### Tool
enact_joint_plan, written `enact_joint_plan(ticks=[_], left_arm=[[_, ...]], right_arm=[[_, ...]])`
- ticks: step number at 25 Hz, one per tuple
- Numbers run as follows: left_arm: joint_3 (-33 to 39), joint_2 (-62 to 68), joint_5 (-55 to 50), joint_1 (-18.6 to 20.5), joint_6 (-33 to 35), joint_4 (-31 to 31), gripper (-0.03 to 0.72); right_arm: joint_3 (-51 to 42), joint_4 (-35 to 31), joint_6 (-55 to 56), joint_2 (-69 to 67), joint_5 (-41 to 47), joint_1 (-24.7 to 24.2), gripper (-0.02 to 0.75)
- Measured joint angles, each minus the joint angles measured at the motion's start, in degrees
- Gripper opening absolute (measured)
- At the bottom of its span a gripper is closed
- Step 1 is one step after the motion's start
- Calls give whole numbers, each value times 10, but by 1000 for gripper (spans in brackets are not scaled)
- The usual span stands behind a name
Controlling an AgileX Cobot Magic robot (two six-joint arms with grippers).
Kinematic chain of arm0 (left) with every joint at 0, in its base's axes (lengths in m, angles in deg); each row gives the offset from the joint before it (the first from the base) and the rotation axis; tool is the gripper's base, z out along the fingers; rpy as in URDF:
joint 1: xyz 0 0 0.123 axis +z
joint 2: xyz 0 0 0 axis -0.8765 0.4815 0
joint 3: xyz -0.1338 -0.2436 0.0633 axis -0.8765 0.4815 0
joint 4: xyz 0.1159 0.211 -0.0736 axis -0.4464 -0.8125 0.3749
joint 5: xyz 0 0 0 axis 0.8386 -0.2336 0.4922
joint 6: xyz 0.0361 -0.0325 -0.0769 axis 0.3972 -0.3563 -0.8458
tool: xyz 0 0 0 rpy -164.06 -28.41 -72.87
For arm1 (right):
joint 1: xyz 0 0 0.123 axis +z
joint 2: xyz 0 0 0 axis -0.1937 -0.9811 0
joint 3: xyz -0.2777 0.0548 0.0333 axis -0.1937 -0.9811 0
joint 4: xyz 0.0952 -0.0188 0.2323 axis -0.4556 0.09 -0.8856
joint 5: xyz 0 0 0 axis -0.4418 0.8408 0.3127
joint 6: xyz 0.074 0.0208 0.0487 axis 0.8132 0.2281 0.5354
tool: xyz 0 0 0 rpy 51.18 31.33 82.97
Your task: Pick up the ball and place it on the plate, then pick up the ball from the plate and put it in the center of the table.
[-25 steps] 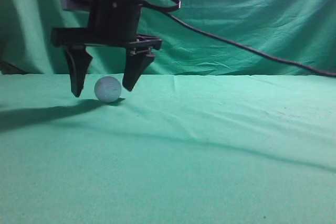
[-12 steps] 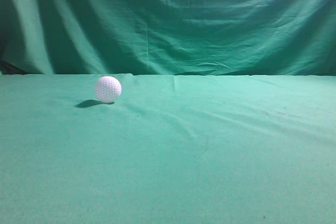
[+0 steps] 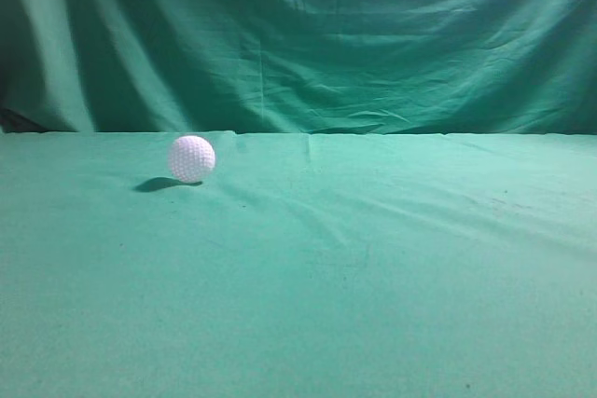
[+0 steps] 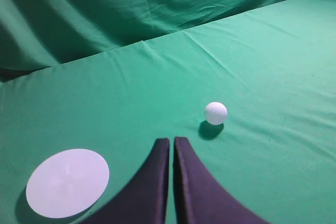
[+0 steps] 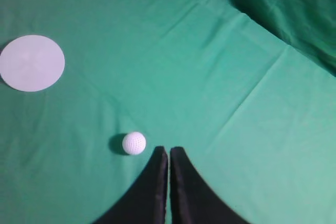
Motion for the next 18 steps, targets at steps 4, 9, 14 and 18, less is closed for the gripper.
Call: enact_joint_plan(ticks=[4,9,14,18], left_arm=[[34,0,6,0,0,0,0],[76,0,50,0,0,4,0],[115,0,106,0,1,38,0],[132,0,130,0,1,46,0]], right_arm=[[-115,-11,17,102,-2,0,0],[-301,-30,34,249,-101,0,0],[-508,-52,37,390,-236,0,0],[-667,-58,37,510,-340,0,0]])
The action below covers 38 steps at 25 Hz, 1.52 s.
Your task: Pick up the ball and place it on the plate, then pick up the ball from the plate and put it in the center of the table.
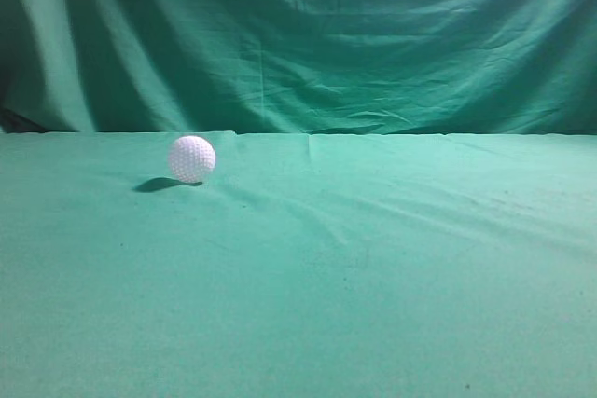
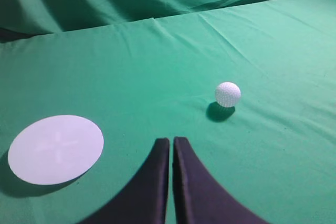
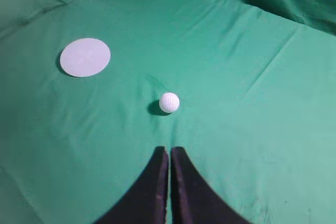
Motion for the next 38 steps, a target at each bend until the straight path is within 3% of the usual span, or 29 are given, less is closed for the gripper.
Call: enact_joint_plan(ticks=[7,10,17,18,25,28,38], left_arm=[[8,0,-1,0,0,1,0],[8,0,-1,0,0,1,0],[8,0,-1,0,0,1,0],[8,0,-1,0,0,1,0],[8,0,-1,0,0,1,0],[8,0,-1,0,0,1,0],[8,0,-1,0,0,1,0]], right_arm=[[-160,-5,0,154,-78,0,0],[-211,-42,0,214,-81,0,0],[-221,-64,1,229,-41,0,0],[-222,-60,1,229,-39,0,49],[-230,-20,1,236,-67,-3,49],[-266,1,1,270,-84,-49,49],[-441,-3,1,440,-181,-299,49]])
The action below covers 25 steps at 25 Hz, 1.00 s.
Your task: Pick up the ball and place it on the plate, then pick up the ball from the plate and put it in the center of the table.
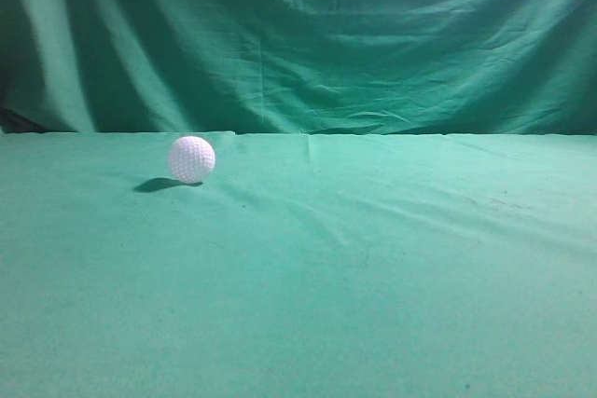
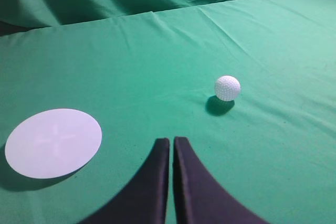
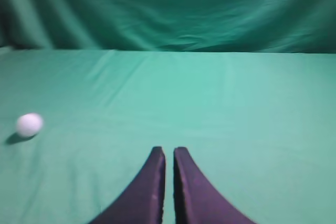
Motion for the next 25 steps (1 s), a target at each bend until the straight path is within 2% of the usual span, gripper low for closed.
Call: enact_joint_plan(ticks=[3,5,25], left_arm=[[0,0,0,0,0,0,0],[0,0,0,0,0,0,0],[0,0,0,0,0,0,0]], right_arm=[[-39,-16,0,14,-10,-44,49],[-61,-22,0,14,-16,-52,49],[-75,-14,0,14,13,-55,49]])
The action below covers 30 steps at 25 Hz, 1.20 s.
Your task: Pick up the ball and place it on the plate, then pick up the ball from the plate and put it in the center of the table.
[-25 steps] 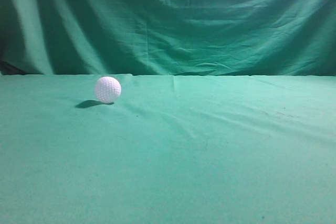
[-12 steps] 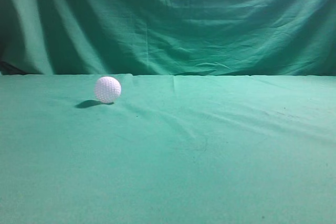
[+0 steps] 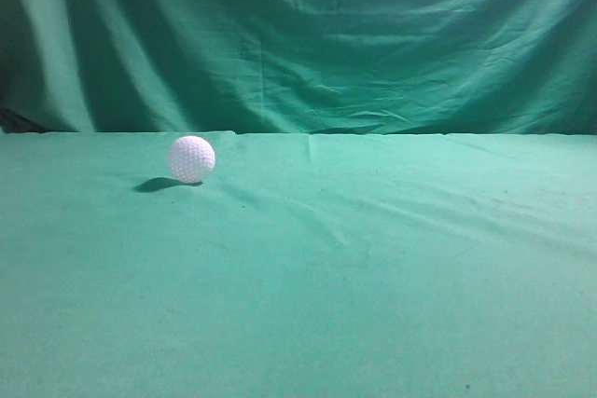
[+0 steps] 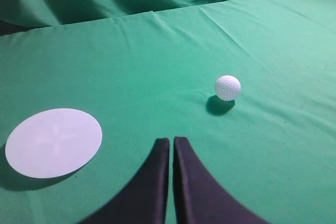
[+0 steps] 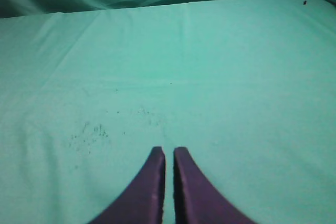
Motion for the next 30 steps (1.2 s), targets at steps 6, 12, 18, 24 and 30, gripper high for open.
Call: enact_joint_plan(ticks=[6,12,18,24,30], left_arm=[[0,0,0,0,0,0,0],[0,0,-1,0,0,-1,0],[1,-75,17,0,50,-178,0],[1,-123,16,1,57,-215,0],[32,-123,-27,35,-80,-215,0]], right_arm=[[0,0,0,0,0,0,49],[0,0,0,0,0,0,49],[0,0,0,0,0,0,49],[0,0,0,1,2,0,49],[-1,0,0,1,2,0,49]])
